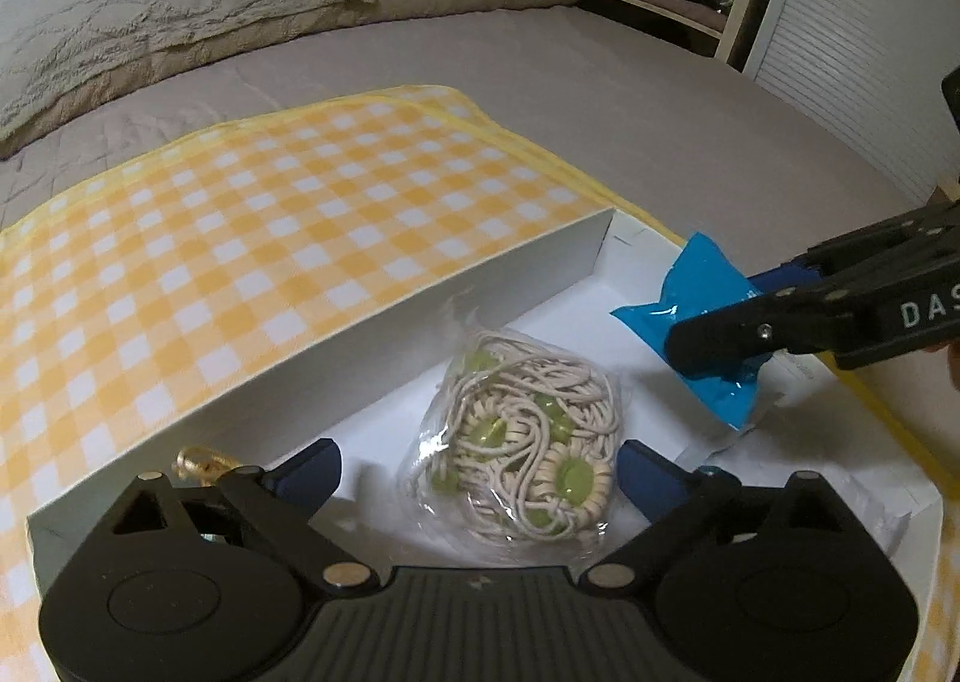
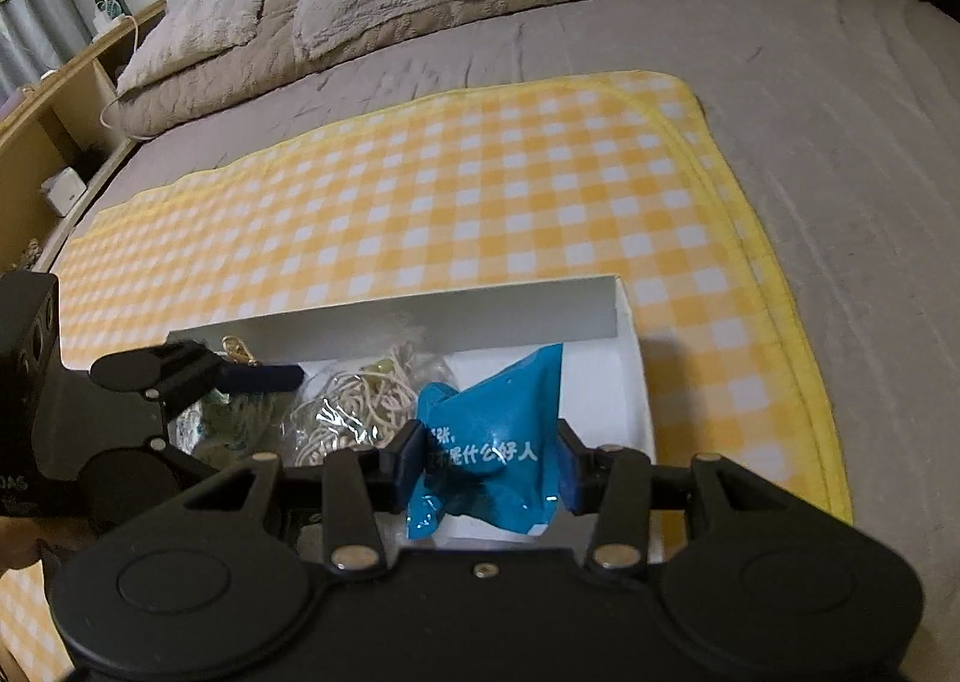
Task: Organize soft objects
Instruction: 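Lower cord bag and blue packet into the white box while both tools release them, then withdraw both open tools up and away from the box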
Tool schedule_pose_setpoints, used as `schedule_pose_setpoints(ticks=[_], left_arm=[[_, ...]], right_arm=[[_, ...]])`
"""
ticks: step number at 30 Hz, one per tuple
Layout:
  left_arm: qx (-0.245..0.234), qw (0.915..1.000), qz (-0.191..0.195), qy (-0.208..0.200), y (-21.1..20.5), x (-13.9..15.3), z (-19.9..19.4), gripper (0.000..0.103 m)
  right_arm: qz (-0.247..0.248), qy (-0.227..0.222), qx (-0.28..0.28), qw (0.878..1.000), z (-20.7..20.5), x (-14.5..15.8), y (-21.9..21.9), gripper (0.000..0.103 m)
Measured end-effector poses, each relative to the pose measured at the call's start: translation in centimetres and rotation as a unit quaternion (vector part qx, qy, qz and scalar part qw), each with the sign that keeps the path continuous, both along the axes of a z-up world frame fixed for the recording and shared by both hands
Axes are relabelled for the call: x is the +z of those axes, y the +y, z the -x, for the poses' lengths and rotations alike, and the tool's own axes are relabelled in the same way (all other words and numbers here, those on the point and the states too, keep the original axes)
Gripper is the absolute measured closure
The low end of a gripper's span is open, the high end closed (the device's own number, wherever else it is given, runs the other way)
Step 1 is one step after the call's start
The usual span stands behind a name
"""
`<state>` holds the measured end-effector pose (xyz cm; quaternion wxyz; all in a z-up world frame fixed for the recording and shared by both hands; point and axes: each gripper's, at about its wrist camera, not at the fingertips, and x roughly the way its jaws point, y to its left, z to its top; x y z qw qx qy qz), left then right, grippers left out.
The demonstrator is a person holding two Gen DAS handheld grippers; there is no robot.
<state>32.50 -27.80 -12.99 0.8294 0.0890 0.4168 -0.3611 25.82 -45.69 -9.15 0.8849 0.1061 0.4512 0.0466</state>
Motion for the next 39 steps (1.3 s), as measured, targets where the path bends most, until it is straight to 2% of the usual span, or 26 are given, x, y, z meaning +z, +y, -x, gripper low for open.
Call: schedule_pose_setpoints(ticks=[3,5,8,15,19,24,28,31,33,34,37,39], left_arm=[[-0.008,0.9999,-0.010,-0.004,0.2,0.2,0.4,0.005],[-0.010,0.9997,-0.021,-0.010,0.1,0.2,0.8,0.013],[0.003,0.9999,-0.010,0.005,0.3,0.3,0.9,0.023],[0.052,0.9985,-0.007,0.018,0.5,0.4,1.6,0.031],[0.041,0.9989,-0.019,0.011,0.4,0.4,2.2,0.031],[0.031,0.9990,-0.031,-0.011,0.5,0.5,2.4,0.027],[0.024,0.9967,-0.063,-0.045,-0.1,0.9,2.9,0.020],[0.019,0.9916,-0.098,-0.083,-0.6,1.1,3.3,0.018],[0.011,0.9903,-0.103,-0.093,-0.5,1.3,3.4,0.018],[0.006,0.9918,-0.094,-0.086,-0.4,1.4,3.3,0.020],[-0.022,0.9957,-0.064,-0.063,-0.1,1.6,3.0,0.044],[-0.044,0.9952,-0.056,-0.067,-0.3,1.6,3.0,0.049]], right_arm=[[0.002,-0.001,-0.001,1.000,0.1,-0.2,0.1,0.053],[0.017,0.001,-0.002,1.000,0.1,-0.2,0.4,0.045],[0.027,0.002,-0.010,1.000,0.3,-0.1,0.2,0.038],[0.032,-0.001,-0.014,0.999,1.0,0.3,-0.4,0.040],[0.032,-0.001,-0.009,0.999,1.0,0.4,-0.4,0.041],[0.036,-0.002,-0.002,0.999,1.3,0.6,-0.3,0.041],[0.041,-0.004,-0.002,0.999,1.6,0.8,-0.4,0.041],[0.043,-0.008,-0.004,0.999,2.0,1.0,-0.5,0.041],[0.044,-0.009,-0.005,0.999,2.2,1.1,-0.5,0.041],[0.045,-0.009,-0.004,0.999,2.3,1.2,-0.5,0.041],[0.044,-0.011,-0.004,0.999,2.4,1.3,-0.6,0.042],[0.043,-0.013,-0.002,0.999,2.4,1.4,-0.6,0.042]])
